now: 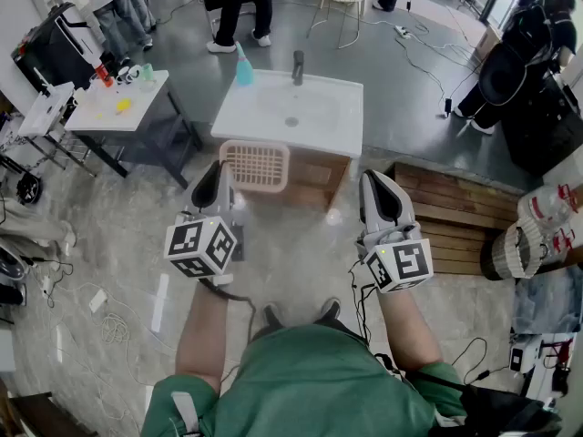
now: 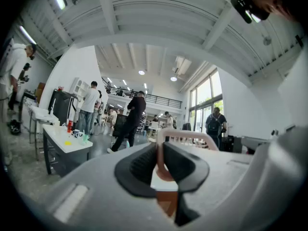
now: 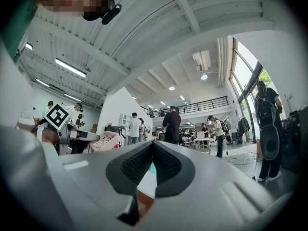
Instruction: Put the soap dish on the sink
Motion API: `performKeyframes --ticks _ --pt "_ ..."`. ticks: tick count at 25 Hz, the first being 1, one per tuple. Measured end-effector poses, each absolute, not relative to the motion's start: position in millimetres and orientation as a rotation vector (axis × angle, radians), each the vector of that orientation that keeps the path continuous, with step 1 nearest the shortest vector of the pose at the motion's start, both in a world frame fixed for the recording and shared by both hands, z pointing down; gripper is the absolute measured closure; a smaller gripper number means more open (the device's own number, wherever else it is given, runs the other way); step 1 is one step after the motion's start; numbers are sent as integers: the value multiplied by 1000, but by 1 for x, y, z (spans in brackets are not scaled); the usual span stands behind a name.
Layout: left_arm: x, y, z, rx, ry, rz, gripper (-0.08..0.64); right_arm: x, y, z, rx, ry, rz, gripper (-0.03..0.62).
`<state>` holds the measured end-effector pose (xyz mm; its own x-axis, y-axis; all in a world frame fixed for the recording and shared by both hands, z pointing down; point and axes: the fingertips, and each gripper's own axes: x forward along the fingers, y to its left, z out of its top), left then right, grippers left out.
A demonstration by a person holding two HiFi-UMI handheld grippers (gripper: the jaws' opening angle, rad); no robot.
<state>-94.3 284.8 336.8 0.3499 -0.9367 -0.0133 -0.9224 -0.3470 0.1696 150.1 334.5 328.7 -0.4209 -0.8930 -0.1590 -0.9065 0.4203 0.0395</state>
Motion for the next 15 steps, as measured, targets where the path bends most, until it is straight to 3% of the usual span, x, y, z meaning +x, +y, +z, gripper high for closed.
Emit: performKeyframes --ticks 15 --pt "-148 271 336 2473 -1670 -207 518 100 327 328 -1652 2508 143 601"
